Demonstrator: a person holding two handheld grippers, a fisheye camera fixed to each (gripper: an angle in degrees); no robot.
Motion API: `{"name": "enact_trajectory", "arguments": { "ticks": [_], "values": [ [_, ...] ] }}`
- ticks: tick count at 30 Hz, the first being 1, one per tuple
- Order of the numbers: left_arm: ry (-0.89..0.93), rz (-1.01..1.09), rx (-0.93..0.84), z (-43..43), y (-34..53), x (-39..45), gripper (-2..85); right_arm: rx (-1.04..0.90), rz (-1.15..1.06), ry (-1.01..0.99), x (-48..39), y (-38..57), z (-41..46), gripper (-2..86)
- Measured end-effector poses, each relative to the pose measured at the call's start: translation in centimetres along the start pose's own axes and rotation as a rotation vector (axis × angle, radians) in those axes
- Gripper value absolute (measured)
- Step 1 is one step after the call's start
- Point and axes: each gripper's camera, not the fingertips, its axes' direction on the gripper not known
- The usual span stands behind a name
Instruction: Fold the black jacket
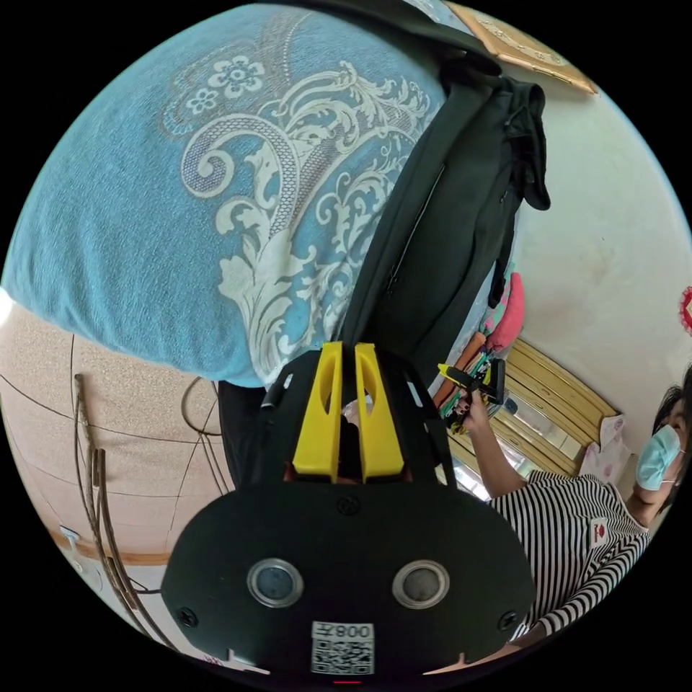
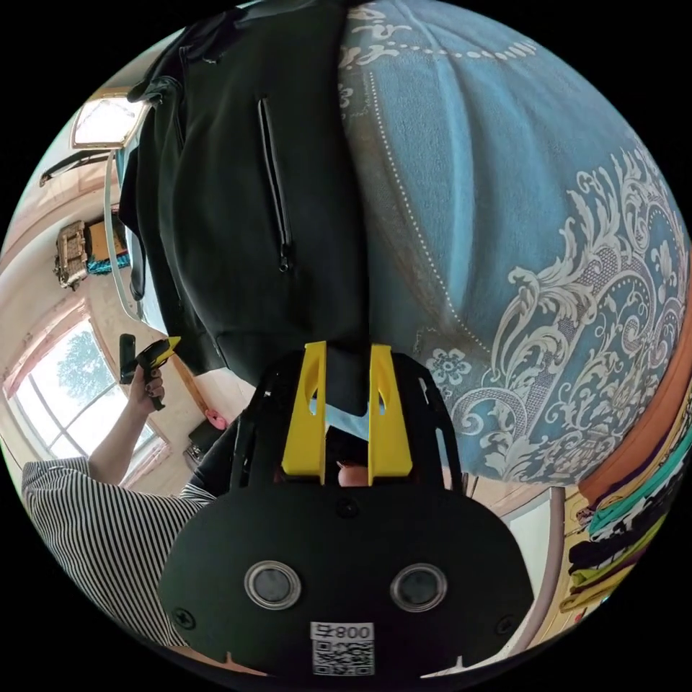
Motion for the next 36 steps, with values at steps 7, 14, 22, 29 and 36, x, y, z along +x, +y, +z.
{"name": "enact_trajectory", "arguments": {
  "ticks": [7,14,22,29,36],
  "values": [
    [-0.083,0.085,-0.016,-2.8,3.5,3.1,2.6,-0.017,-0.037,-0.004,-0.4,2.5,-2.3,2.2],
    [-0.131,0.124,-0.067,-5.4,7.8,4.4,2.6,-0.027,0.006,0.012,-0.7,7.4,-5.0,1.6],
    [-0.203,0.055,-0.156,-2.5,10.4,2.0,3.6,-0.132,0.192,0.017,0.3,9.8,-0.5,2.2],
    [-0.222,0.043,-0.159,-2.9,12.5,1.7,3.9,-0.082,0.319,0.012,-0.7,11.6,-2.9,1.7],
    [-0.101,0.103,-0.157,-2.1,13.6,4.2,3.7,0.027,0.142,0.066,-7.2,9.2,-7.4,1.2]
  ]
}}
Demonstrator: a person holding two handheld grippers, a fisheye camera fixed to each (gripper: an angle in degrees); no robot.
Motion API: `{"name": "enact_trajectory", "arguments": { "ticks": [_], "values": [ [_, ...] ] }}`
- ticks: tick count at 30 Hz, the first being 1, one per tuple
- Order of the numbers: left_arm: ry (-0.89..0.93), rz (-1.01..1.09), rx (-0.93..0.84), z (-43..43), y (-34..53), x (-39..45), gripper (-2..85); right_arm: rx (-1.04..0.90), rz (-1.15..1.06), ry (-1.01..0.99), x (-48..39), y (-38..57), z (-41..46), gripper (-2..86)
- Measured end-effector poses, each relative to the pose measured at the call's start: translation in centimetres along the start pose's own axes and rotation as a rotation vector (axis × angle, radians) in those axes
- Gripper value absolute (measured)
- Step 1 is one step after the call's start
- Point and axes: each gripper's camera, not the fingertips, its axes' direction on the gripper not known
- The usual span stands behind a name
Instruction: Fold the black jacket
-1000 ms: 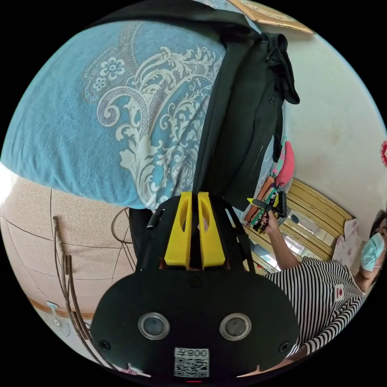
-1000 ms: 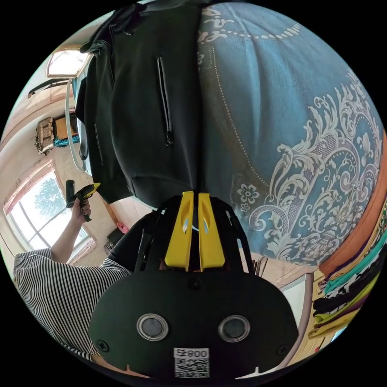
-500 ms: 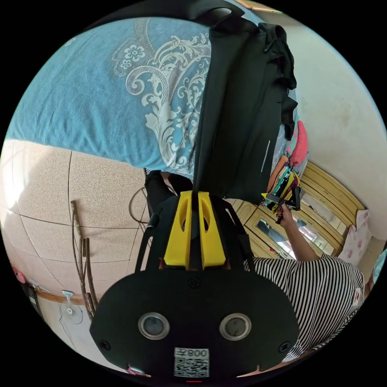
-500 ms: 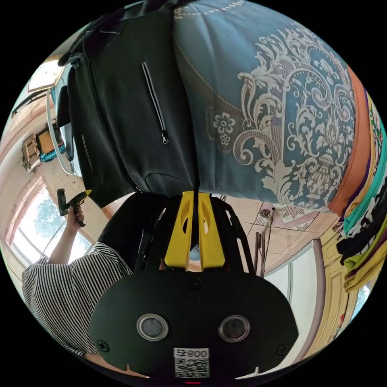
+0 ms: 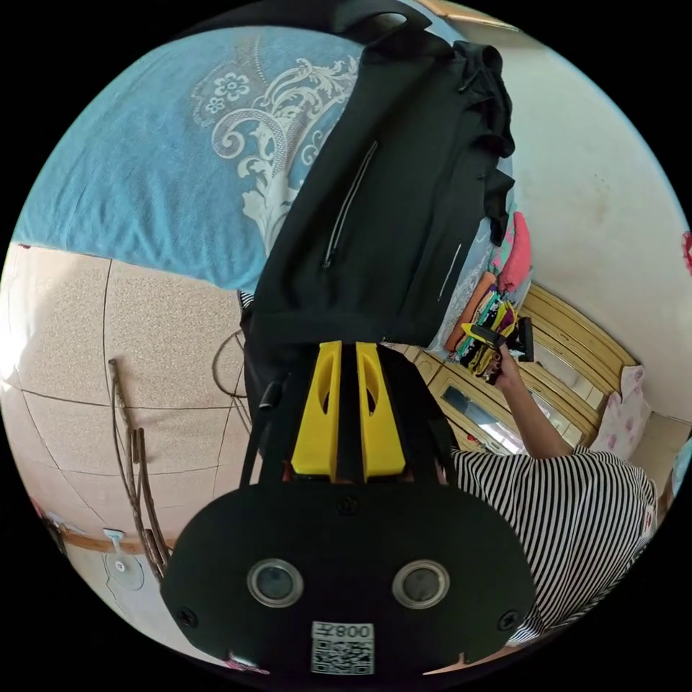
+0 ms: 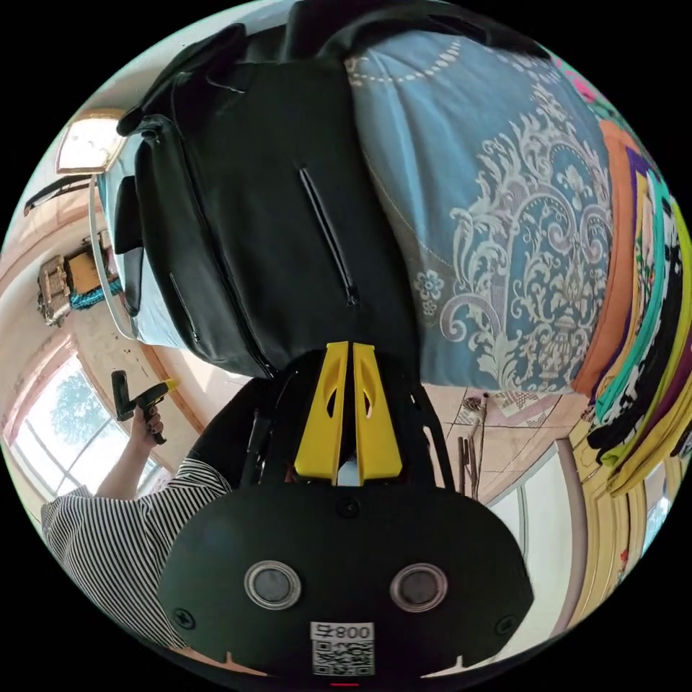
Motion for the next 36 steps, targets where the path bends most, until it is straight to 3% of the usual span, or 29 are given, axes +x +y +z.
{"name": "enact_trajectory", "arguments": {
  "ticks": [11,20,29,36],
  "values": [
    [0.009,0.190,0.107,2.9,-9.7,10.6,3.0,0.232,-0.360,-0.012,-12.1,-15.3,-10.3,0.4],
    [-0.050,0.200,0.166,8.5,-15.1,13.8,3.8,0.317,-0.463,0.091,-20.2,-28.7,-15.0,0.5],
    [-0.082,0.162,0.151,13.9,-12.8,16.1,7.2,0.279,-0.606,0.227,-22.8,-27.4,-17.1,1.2],
    [-0.198,0.171,0.107,17.2,-9.6,18.7,8.1,0.218,-0.636,0.083,-21.7,-22.0,-18.8,5.6]
  ]
}}
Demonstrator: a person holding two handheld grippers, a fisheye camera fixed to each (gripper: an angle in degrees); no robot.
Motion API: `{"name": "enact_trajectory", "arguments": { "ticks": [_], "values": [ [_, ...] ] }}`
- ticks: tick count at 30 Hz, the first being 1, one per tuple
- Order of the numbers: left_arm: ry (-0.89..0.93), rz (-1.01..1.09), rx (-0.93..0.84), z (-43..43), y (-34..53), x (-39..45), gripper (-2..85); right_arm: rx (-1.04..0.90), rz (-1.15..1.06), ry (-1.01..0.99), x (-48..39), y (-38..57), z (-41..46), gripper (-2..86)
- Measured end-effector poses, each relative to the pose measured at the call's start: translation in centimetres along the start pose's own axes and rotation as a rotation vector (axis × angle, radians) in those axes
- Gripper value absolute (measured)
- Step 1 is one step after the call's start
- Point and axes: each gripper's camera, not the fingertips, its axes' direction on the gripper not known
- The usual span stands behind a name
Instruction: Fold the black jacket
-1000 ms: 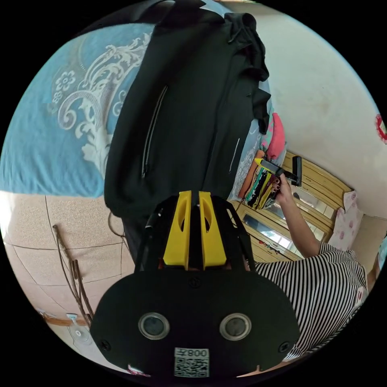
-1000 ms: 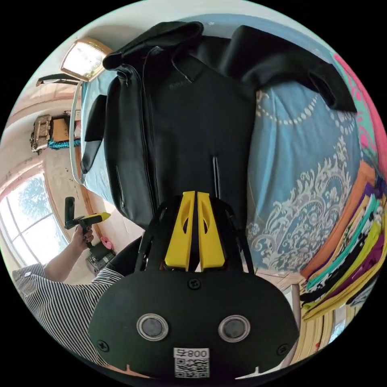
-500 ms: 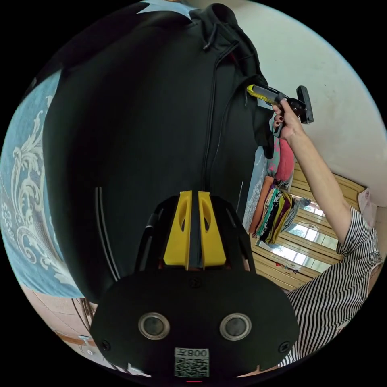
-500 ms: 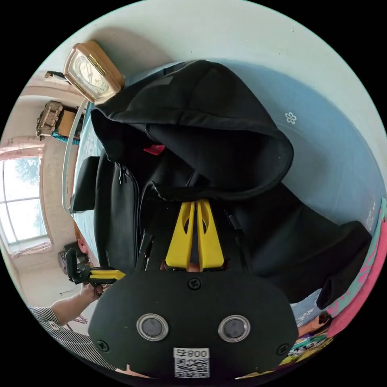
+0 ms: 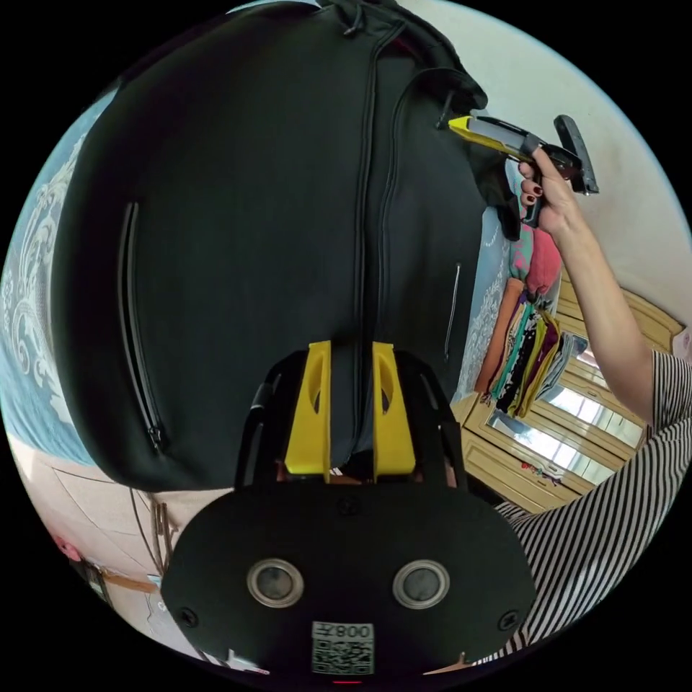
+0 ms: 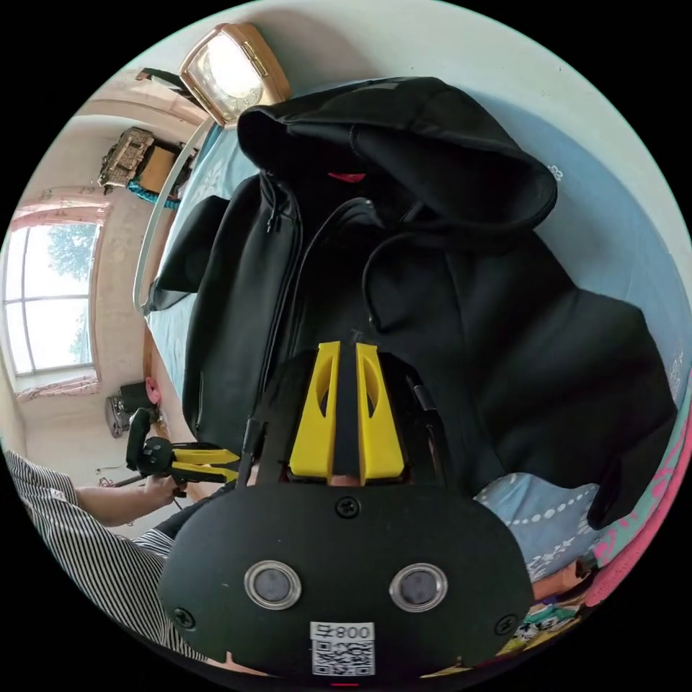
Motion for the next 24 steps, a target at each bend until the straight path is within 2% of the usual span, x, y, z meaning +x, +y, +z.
{"name": "enact_trajectory", "arguments": {
  "ticks": [3,12,17,24],
  "values": [
    [-0.054,0.019,-0.012,1.7,0.3,1.5,7.8,0.017,-0.062,-0.078,-2.6,-1.0,-1.0,8.2],
    [-0.174,0.052,-0.023,3.3,-0.4,4.4,3.2,0.156,-0.078,0.036,-5.0,-11.8,-4.6,10.8],
    [-0.117,0.049,-0.021,3.7,-0.7,4.6,1.1,0.056,-0.109,0.084,-5.4,-15.4,-4.2,5.0],
    [-0.050,0.076,-0.005,3.2,-0.4,5.8,0.3,0.075,-0.190,0.054,-4.8,-14.4,-9.6,1.2]
  ]
}}
